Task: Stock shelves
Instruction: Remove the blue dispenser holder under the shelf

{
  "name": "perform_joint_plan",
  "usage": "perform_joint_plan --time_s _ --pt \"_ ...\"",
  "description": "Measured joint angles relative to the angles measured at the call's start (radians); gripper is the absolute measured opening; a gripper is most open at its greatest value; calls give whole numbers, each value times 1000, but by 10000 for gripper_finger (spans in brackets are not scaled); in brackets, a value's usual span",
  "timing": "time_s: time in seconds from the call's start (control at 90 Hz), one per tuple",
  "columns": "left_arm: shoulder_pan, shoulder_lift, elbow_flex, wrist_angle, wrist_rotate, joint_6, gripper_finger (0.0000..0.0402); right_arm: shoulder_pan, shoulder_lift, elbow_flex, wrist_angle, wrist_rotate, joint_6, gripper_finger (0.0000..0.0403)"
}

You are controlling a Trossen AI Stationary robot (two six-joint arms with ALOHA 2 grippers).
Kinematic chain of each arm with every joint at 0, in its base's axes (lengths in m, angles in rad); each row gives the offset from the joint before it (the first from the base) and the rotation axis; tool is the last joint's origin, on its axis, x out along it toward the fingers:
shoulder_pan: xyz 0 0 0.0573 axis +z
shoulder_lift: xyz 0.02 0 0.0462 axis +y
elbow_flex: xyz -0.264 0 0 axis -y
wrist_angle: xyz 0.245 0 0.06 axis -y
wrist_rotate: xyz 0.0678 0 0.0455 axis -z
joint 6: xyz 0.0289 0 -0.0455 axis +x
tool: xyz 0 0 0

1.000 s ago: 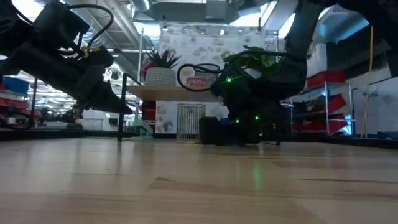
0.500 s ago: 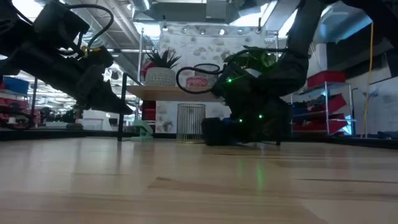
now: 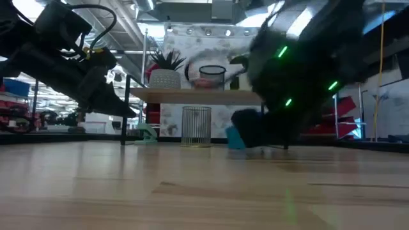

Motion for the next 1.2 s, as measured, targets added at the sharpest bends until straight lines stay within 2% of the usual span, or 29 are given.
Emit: perform_joint_plan --time_s 0.222,0.411,0.478,0.556,0.633,0.778,0.989,1.1,1.2 --pt "-1 0 0 15 17 -22 0 170 -133 1 -47 0 -50 191" --pt "-43 -9 20 116 97 -36 0 239 -159 2 129 -227 -276 191" --pt "-71 -23 40 140 104 -11 0 254 -158 2 191 -273 -327 190" --pt "-104 -42 56 139 103 21 0 272 -158 4 219 -266 -346 190" --pt "-129 -57 66 139 103 36 0 304 -164 4 185 -210 -310 190" --pt "-164 -69 66 133 95 35 0 405 -185 5 52 -82 -71 190" --pt "-186 -68 66 126 57 26 0 575 -184 5 -388 -26 525 190" --pt "-186 -68 66 126 38 20 0 644 -184 5 -717 -65 893 190" --pt "-184 -68 66 125 26 10 0 695 -179 5 -965 -218 1147 190"
